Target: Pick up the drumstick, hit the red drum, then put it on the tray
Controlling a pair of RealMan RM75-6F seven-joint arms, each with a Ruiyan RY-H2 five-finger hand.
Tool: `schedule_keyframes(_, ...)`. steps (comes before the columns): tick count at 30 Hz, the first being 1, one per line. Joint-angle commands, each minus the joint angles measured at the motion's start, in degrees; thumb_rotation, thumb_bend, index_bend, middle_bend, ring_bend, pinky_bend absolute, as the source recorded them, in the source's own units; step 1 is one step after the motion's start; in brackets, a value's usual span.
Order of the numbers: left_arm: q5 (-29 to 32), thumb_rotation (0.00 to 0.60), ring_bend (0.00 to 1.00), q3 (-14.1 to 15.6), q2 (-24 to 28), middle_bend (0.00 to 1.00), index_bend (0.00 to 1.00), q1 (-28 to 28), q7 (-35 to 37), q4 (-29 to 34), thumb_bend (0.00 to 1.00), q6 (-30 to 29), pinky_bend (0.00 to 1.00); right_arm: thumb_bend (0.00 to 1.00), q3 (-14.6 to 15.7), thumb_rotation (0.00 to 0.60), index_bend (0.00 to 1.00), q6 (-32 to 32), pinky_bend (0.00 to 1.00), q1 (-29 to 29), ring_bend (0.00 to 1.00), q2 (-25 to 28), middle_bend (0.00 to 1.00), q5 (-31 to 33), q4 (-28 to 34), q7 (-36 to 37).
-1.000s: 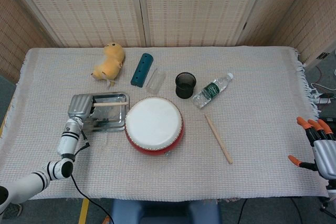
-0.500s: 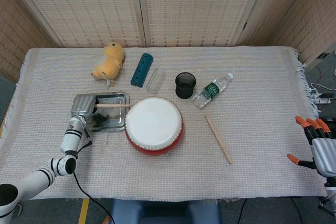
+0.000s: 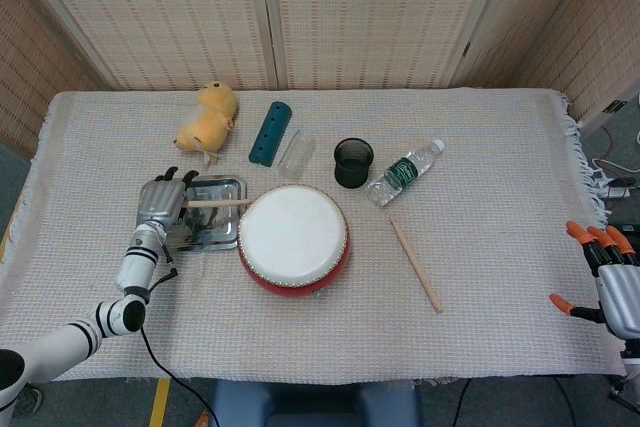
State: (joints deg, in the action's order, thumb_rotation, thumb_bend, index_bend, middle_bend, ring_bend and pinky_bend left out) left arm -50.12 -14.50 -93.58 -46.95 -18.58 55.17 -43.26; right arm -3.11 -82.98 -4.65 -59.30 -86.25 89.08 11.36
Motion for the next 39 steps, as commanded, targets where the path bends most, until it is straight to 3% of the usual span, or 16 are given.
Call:
schedule_keyframes(1, 0.93, 0.6, 0.0, -0.19, 0.39, 0.0, 0.01, -0.19, -0.43, 0.69, 0.37, 0.6, 0.09, 0.1, -0.01, 0.6, 0.09, -0.11, 0.06, 0.07, 0.0, 0.01, 0.16, 0.01, -0.01, 0.02)
schedule_keyframes(26, 4.59, 0.6, 0.0, -0.65, 4.43, 0.0, 0.0, -0.32, -1.09, 8.32, 0.25, -0.61, 0.0, 0.1, 0.11, 0.6, 0.09, -1.58, 0.06, 0.71, 0.0, 0.23, 0.16, -0.92, -0.25, 1.09)
schedule_keyframes(34, 1.47, 0.6, 0.0, -3.87, 9.55, 0.0, 0.0, 5.16, 8.96, 18.27, 0.28, -8.43, 0.01, 0.1, 0.09, 0.6, 0.09, -1.61, 0.06, 0.74, 0.0, 0.62, 0.16, -1.04, -0.59, 2.4)
schedule_keyframes(39, -4.27, 0.6, 0.02, -2.79, 14.47, 0.05, 0.08, 11.12, 13.3, 24.77, 0.34, -16.54, 0.1, 0.1, 0.27, 0.6, 0.1, -0.33, 0.06, 0.2, 0.0, 1.38, 0.16, -1.24, -0.99, 5.49)
